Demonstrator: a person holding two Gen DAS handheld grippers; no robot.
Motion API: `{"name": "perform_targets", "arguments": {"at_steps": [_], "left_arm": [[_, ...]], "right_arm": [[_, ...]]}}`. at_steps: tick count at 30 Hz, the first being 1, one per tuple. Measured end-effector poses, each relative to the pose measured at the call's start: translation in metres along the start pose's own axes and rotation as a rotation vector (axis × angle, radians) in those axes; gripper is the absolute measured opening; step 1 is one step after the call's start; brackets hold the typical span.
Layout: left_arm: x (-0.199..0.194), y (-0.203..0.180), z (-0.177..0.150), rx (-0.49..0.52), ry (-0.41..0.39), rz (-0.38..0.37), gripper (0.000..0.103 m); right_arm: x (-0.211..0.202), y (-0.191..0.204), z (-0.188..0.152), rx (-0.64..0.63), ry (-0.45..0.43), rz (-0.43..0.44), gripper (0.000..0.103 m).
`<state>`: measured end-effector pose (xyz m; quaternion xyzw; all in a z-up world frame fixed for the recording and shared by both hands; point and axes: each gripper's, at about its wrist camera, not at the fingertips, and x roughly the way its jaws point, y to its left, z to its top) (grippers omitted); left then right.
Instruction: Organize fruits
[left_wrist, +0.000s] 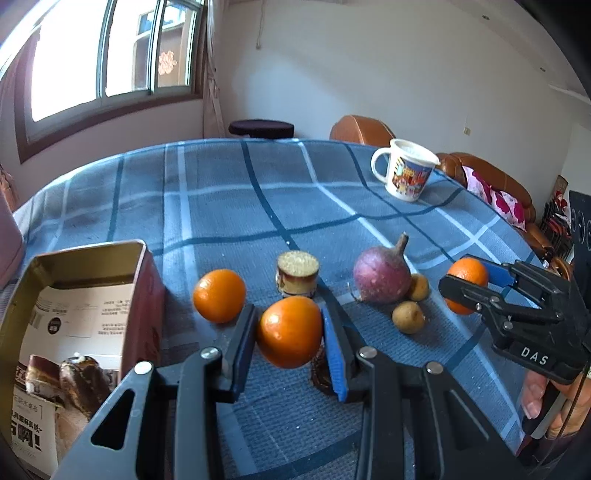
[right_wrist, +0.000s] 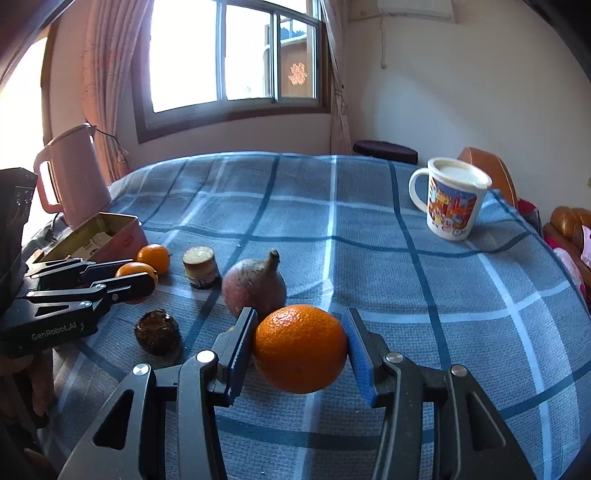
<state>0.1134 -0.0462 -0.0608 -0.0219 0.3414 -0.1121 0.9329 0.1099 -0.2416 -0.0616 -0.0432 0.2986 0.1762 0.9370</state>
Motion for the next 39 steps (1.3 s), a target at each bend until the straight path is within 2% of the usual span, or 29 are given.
{"name": "perform_targets", "arguments": {"at_steps": [27,39], "left_arm": [[-0.037,-0.006,-0.008,0.027,-0.181,0.054,0.037],[-0.048,-0.012,-0.012,0.053,-0.227,0.075,0.037]], "right_arm": [[-0.030,0.006,-0.003,-0.031,-0.167,-0.005,0.050],[-0.040,0.005,-0.006,-0.030,-0.215,-0.006,0.049]]}}
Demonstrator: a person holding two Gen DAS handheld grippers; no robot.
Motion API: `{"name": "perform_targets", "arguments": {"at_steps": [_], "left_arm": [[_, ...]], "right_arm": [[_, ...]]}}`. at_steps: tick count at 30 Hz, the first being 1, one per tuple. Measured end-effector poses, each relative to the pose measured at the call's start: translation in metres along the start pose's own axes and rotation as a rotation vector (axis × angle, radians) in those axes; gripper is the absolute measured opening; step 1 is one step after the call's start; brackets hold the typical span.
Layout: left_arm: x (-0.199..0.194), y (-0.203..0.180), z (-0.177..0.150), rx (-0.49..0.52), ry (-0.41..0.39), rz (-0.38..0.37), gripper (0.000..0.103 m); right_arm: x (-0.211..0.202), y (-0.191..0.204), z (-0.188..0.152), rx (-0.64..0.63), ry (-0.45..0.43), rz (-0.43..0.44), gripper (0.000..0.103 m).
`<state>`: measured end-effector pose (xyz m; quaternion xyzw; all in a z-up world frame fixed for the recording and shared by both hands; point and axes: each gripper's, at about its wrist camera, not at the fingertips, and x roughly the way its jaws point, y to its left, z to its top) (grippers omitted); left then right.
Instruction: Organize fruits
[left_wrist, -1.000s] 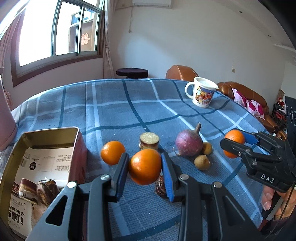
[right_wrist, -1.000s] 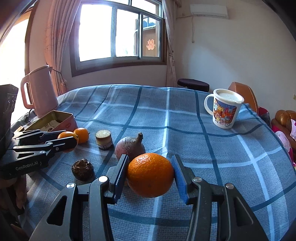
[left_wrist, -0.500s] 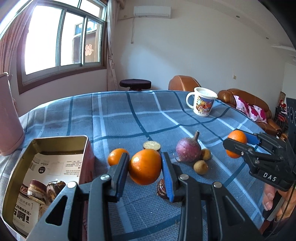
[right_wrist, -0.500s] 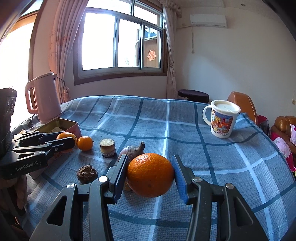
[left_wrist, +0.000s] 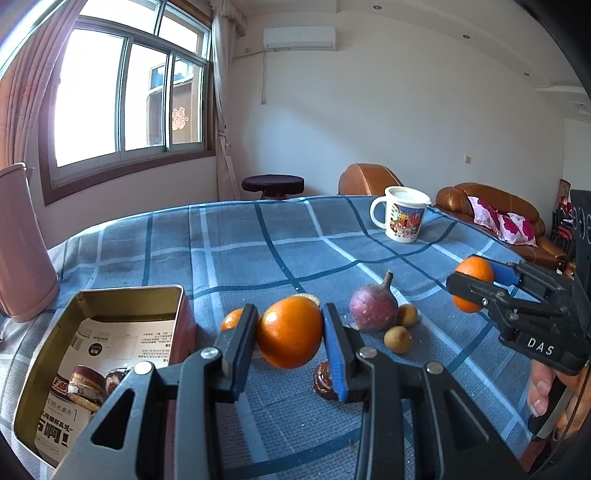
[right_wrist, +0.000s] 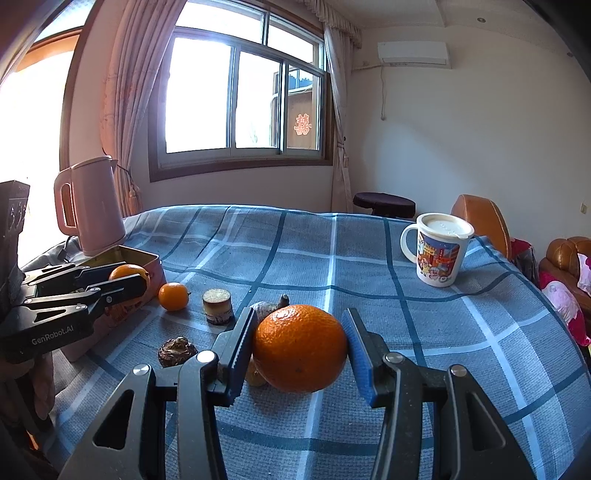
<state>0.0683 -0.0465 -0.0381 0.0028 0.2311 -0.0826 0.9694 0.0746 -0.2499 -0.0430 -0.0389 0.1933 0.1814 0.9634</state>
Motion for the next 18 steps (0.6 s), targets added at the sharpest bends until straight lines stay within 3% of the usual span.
{"name": "perform_targets", "arguments": {"at_steps": [18], "left_arm": [[-0.015,-0.003,0.000,0.014,-0.072,0.017,0.037]], "right_arm": [[-0.015,0.001,0.000,0.000,-0.079,-0.006,0.050]]}}
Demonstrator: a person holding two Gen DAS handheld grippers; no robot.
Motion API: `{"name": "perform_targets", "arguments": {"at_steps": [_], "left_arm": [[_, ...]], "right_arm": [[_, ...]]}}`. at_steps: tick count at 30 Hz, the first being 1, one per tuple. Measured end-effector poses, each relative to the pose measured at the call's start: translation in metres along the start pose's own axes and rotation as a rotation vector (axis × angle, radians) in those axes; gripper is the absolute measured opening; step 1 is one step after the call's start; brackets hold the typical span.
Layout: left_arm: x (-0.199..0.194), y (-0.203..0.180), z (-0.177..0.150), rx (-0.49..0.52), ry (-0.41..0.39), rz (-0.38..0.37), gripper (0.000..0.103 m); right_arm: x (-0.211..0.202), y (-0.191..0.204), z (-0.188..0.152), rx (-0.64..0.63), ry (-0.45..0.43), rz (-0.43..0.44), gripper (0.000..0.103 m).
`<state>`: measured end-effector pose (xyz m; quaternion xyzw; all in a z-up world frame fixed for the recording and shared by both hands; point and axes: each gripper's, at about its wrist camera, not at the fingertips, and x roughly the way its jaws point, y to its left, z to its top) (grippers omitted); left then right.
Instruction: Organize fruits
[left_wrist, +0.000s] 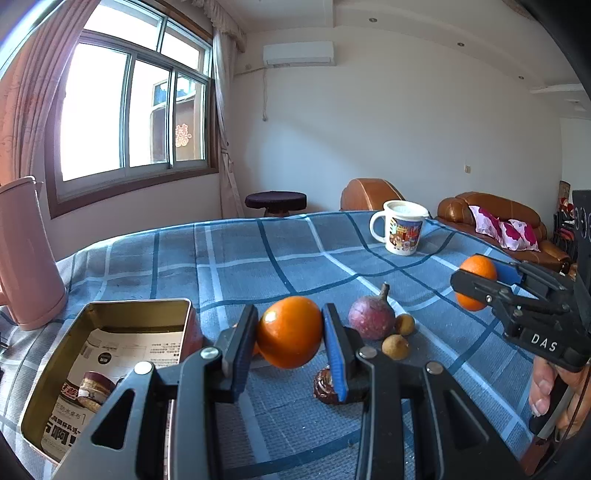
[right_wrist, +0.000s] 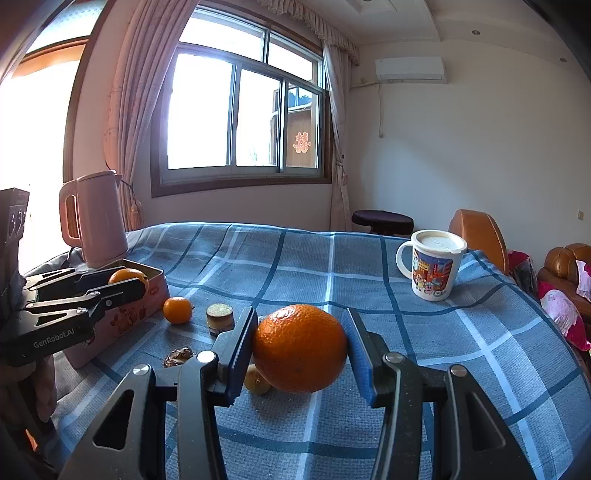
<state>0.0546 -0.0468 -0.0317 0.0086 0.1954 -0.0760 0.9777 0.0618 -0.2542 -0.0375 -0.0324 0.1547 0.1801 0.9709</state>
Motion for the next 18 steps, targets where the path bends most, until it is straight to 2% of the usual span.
{"name": "perform_targets", "arguments": {"at_steps": [18], "left_arm": [[-0.010,-0.004,-0.001,0.021,-0.040,0.012,0.037]], "right_arm": [[-0.014,0.000,-0.001,0.000,-0.076,-0.010,0.049]]}}
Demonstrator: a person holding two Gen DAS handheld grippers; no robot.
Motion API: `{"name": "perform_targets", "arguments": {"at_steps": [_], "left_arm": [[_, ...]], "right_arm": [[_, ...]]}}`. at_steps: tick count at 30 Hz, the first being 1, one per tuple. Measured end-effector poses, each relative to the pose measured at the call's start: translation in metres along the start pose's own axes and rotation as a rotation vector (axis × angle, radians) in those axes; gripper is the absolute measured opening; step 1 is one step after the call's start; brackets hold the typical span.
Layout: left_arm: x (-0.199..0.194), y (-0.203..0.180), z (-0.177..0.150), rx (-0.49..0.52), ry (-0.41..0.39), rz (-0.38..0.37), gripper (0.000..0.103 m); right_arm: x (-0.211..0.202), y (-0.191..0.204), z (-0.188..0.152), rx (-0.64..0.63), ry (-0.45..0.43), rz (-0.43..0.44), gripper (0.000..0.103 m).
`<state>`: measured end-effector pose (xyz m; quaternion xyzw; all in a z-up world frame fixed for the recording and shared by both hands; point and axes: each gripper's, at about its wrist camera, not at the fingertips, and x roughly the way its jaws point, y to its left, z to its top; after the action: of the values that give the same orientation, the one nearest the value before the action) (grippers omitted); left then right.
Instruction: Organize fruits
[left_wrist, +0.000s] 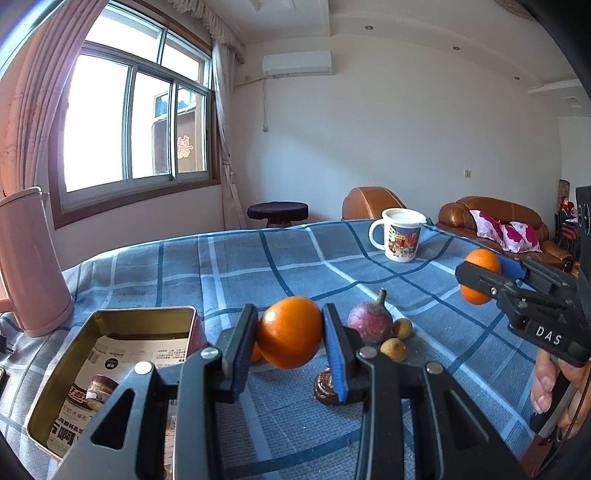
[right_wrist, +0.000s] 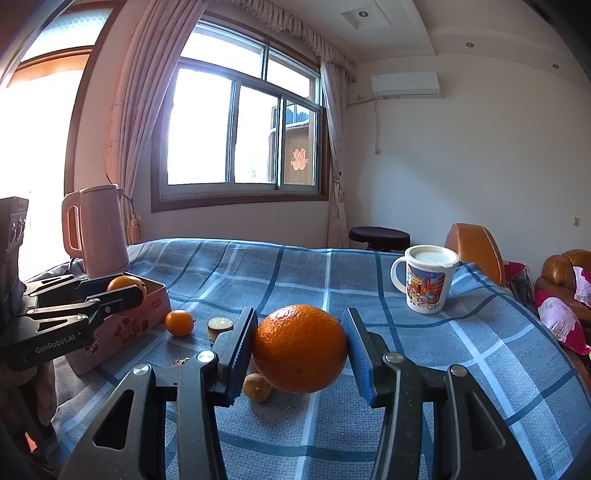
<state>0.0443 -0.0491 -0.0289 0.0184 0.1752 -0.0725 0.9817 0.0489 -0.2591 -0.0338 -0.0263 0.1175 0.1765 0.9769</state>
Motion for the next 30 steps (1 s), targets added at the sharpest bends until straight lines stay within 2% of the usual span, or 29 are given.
{"name": "perform_targets", "arguments": {"at_steps": [14,30], "left_arm": [[-0.003,0.003,0.001,-0.008,0.004,-0.009,0.037],[-0.010,0.028,-0.004,-0.055,0.010,0.019,0.037]], "right_arm": [[-0.002,0.007,0.001,-0.021,-0.014,0.013,0.050],[0.013,0.046,0.007,-0.060,0.013,0.110,0.050]]}}
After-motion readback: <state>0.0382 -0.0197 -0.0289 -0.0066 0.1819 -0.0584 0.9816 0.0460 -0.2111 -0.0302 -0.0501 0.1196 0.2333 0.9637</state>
